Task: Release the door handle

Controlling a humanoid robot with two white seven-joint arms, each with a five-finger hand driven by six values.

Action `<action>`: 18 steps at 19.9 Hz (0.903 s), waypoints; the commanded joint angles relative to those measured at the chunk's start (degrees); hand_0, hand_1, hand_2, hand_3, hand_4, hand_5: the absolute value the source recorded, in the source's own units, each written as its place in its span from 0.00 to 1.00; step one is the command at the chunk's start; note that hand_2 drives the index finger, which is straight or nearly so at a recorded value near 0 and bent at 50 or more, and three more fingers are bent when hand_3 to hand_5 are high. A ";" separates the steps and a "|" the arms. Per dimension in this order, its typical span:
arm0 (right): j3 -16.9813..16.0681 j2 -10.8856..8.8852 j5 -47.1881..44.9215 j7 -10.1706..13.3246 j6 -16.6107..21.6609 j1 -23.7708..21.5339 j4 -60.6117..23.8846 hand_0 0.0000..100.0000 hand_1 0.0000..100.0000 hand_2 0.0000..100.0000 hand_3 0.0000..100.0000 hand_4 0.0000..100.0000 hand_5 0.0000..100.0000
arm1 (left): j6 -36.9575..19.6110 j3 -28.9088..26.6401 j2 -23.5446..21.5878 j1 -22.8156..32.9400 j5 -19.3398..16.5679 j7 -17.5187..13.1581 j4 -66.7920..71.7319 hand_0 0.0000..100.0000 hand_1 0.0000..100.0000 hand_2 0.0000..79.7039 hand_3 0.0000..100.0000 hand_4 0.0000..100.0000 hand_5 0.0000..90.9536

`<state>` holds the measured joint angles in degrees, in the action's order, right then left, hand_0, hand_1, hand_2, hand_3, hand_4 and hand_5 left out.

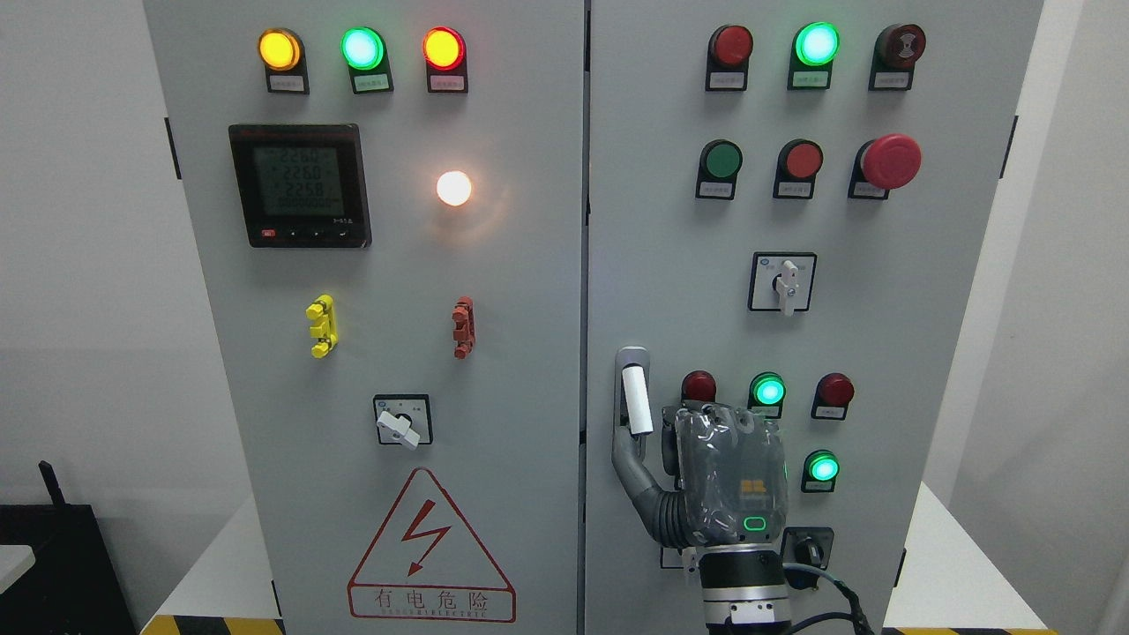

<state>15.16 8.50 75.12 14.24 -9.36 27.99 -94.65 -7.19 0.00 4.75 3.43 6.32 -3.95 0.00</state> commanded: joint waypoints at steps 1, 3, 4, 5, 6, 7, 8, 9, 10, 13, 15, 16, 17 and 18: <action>-0.57 0.03 0.02 0.00 -0.05 -0.13 -0.01 0.52 0.42 1.00 1.00 1.00 0.98 | -0.02 0.70 0.00 0.00 0.01 0.00 -0.88 0.12 0.39 0.00 0.00 0.00 0.00; -0.66 0.03 0.02 0.09 -0.05 -0.13 -0.01 0.52 0.42 1.00 1.00 1.00 0.98 | -0.02 0.70 0.00 0.00 -0.08 0.00 -0.88 0.12 0.39 0.00 0.00 0.00 0.00; -0.66 0.03 0.02 0.09 -0.05 -0.13 -0.10 0.52 0.42 1.00 1.00 1.00 0.98 | -0.02 0.70 0.00 0.00 0.01 0.00 -0.88 0.12 0.39 0.00 0.00 0.00 0.00; -0.66 0.03 0.02 0.17 -0.05 -0.13 -0.19 0.52 0.42 1.00 1.00 1.00 0.98 | -0.02 0.70 0.00 0.00 -0.08 0.00 -0.88 0.12 0.39 0.00 0.00 0.00 0.00; -0.66 0.03 0.02 0.17 -0.05 -0.13 -0.10 0.52 0.42 1.00 1.00 1.00 0.98 | -0.02 0.70 0.00 0.00 0.01 0.00 -0.88 0.12 0.39 0.00 0.00 0.00 0.00; -0.66 0.03 0.02 0.17 0.04 -0.13 -0.10 0.53 0.42 1.00 1.00 1.00 0.98 | -0.02 0.70 0.00 0.00 0.01 0.00 -0.88 0.12 0.39 0.00 0.00 0.00 0.00; -0.66 0.03 0.02 0.17 0.04 -0.13 -0.19 0.53 0.42 1.00 1.00 1.00 0.98 | -0.02 0.70 0.00 0.00 0.01 0.00 -0.88 0.12 0.39 0.00 0.00 0.00 0.00; -0.66 0.03 0.02 0.17 -0.05 -0.21 -0.19 0.53 0.42 1.00 1.00 1.00 0.98 | -0.02 0.70 0.00 0.00 0.01 0.00 -0.88 0.12 0.39 0.00 0.00 0.00 0.00; -0.74 -0.06 0.02 0.17 -0.05 -0.21 -0.19 0.53 0.42 1.00 1.00 1.00 0.98 | -0.02 0.70 0.00 0.00 0.01 0.00 -0.88 0.12 0.39 0.00 0.00 0.00 0.00; -0.74 0.03 0.02 0.17 -0.05 -0.21 -0.19 0.53 0.42 1.00 1.00 1.00 0.98 | -0.02 0.70 0.00 0.00 0.01 0.00 -0.88 0.12 0.39 0.00 0.00 0.00 0.00; -0.75 -0.06 0.02 0.17 -0.05 -0.30 -0.54 0.53 0.42 1.00 1.00 1.00 0.98 | -0.02 0.70 0.00 0.00 0.01 0.00 -0.88 0.12 0.39 0.00 0.00 0.00 0.00; -0.75 -0.06 0.02 0.17 0.04 -0.30 -0.63 0.53 0.42 1.00 1.00 1.00 0.98 | -0.02 0.70 0.00 0.00 0.01 0.00 -0.88 0.12 0.39 0.00 0.00 0.00 0.00; -0.75 -0.06 0.02 0.17 -0.05 -0.30 -0.63 0.53 0.42 1.00 1.00 1.00 0.98 | -0.02 0.70 0.00 0.00 0.01 0.00 -0.88 0.12 0.39 0.00 0.00 0.00 0.00; -0.83 -0.06 0.02 0.17 -0.05 -0.30 -0.63 0.53 0.42 1.00 1.00 1.00 0.98 | -0.02 0.70 0.00 0.00 0.01 0.00 -0.88 0.12 0.39 0.00 0.00 0.00 0.00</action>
<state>14.58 8.49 75.15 14.38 -9.36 27.75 -94.89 -7.19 0.00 4.75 3.43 6.32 -3.95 0.00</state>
